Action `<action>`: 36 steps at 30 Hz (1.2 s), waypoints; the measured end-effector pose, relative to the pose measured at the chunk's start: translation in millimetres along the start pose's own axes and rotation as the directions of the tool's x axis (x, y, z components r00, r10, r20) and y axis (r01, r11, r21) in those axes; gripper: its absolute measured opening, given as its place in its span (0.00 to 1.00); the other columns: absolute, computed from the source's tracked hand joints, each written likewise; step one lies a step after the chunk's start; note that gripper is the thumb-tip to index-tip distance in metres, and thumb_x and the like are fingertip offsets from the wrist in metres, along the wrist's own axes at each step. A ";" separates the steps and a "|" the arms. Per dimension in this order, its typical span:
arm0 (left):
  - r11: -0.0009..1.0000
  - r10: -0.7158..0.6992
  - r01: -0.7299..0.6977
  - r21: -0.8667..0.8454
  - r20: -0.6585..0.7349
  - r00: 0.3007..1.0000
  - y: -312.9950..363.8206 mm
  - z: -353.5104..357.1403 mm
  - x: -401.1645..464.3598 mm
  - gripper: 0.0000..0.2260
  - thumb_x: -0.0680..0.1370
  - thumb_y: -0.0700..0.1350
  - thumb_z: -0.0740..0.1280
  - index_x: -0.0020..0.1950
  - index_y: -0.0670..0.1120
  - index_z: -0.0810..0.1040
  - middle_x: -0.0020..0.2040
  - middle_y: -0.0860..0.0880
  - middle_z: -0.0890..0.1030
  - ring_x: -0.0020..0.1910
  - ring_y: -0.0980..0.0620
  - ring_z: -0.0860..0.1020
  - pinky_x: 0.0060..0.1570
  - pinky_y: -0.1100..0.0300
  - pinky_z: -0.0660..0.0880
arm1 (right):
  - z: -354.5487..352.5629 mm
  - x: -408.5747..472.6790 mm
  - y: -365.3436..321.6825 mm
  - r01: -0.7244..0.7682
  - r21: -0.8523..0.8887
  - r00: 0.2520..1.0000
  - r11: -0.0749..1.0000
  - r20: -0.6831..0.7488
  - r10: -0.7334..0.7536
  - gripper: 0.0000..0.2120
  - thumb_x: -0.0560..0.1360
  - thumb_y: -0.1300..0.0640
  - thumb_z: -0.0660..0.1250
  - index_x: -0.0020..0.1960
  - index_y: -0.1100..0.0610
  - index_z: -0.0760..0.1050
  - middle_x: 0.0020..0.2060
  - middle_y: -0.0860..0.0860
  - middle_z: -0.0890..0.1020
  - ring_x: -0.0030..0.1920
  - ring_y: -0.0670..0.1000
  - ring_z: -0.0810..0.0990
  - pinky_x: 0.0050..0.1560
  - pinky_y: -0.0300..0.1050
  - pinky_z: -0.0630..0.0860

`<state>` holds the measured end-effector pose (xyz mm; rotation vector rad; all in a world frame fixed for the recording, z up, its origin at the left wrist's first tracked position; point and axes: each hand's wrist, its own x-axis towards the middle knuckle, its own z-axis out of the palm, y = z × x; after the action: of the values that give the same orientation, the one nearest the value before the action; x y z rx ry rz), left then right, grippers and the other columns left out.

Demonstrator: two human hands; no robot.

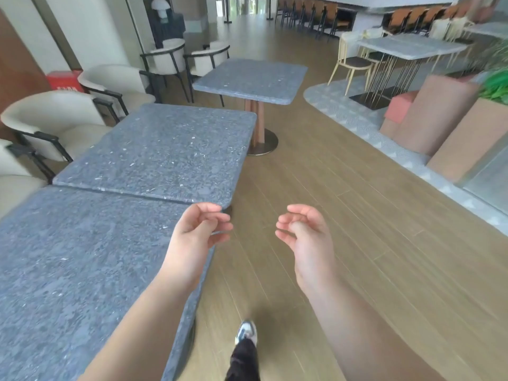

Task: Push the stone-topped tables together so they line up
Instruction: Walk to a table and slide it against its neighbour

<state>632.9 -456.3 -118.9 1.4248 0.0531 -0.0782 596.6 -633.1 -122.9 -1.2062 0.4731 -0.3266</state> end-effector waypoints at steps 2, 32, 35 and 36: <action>1.000 0.013 -0.013 -0.003 0.005 1.000 -0.8 11.5 46.6 0.10 0.82 0.32 0.58 0.52 0.44 0.77 0.43 0.46 0.83 0.43 0.50 0.83 0.48 0.53 0.80 | 12.0 45.6 -2.4 0.004 -0.012 1.000 1.000 0.017 -0.004 0.17 0.76 0.74 0.54 0.53 0.58 0.76 0.39 0.52 0.81 0.42 0.48 0.81 0.51 0.46 0.81; 0.994 -0.081 0.078 0.074 0.051 0.995 -9.6 359.9 710.4 0.11 0.82 0.31 0.57 0.54 0.43 0.77 0.45 0.46 0.82 0.44 0.47 0.82 0.50 0.50 0.79 | 47.6 772.2 -111.4 0.000 -0.142 0.999 0.990 0.037 0.005 0.19 0.77 0.74 0.52 0.53 0.58 0.76 0.40 0.51 0.80 0.43 0.49 0.80 0.53 0.47 0.81; 0.995 -0.073 0.071 0.067 0.028 0.997 -9.0 392.1 769.1 0.11 0.82 0.31 0.57 0.53 0.43 0.77 0.43 0.48 0.83 0.45 0.48 0.82 0.51 0.49 0.79 | 52.2 844.6 -122.5 0.003 -0.162 0.998 0.987 0.060 0.007 0.19 0.76 0.74 0.52 0.52 0.56 0.76 0.40 0.50 0.81 0.43 0.49 0.81 0.51 0.46 0.81; 0.995 -0.080 0.079 0.062 0.014 0.997 -11.1 399.3 786.3 0.11 0.82 0.32 0.57 0.53 0.44 0.77 0.42 0.48 0.83 0.45 0.47 0.82 0.51 0.48 0.79 | 56.0 865.9 -123.6 -0.007 -0.160 0.998 0.987 0.066 0.018 0.19 0.76 0.74 0.52 0.52 0.56 0.75 0.40 0.51 0.80 0.43 0.49 0.81 0.51 0.46 0.81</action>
<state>1411.3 -870.6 -137.7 1.4829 0.0951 -0.1582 1369.1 -1046.5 -142.1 -1.3655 0.4546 -0.2393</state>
